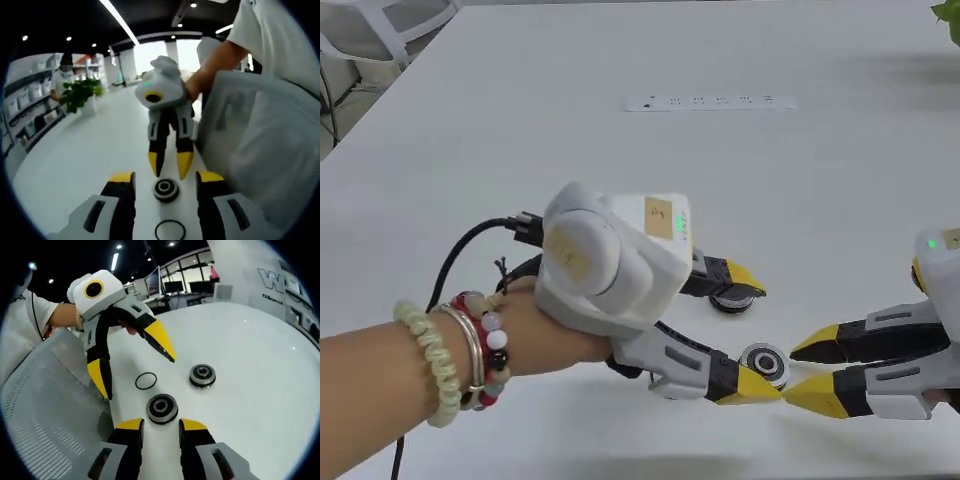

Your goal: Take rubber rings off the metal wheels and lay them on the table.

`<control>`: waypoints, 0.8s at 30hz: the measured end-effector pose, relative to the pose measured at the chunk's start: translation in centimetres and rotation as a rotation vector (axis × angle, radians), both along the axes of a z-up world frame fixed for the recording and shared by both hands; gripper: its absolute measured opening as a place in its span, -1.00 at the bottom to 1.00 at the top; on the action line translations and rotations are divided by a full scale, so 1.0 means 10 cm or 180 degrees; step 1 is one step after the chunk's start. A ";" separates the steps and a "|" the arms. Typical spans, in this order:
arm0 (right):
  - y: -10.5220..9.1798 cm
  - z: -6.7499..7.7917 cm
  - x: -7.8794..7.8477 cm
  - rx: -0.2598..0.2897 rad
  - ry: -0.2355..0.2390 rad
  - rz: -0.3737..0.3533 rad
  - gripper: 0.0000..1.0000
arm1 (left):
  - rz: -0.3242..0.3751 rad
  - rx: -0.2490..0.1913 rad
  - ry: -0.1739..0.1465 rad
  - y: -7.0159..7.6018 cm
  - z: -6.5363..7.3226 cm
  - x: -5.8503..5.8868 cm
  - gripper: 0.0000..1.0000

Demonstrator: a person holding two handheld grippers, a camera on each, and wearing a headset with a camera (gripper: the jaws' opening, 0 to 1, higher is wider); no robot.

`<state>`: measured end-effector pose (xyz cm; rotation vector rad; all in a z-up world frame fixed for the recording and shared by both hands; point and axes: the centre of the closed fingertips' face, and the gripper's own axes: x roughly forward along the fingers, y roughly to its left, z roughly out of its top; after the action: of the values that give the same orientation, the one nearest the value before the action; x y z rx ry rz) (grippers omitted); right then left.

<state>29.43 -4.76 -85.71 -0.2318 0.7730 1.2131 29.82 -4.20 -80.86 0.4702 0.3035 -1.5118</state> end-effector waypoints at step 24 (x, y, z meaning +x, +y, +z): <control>0.02 -0.08 0.03 -0.0006 -0.0054 0.0021 -0.61 | 0.0150 0.0232 0.0240 -0.10 -0.37 0.06 -0.62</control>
<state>29.68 -4.53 -86.49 -0.2459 0.7593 1.2152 30.42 -5.17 -84.57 0.4612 0.4269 -1.4784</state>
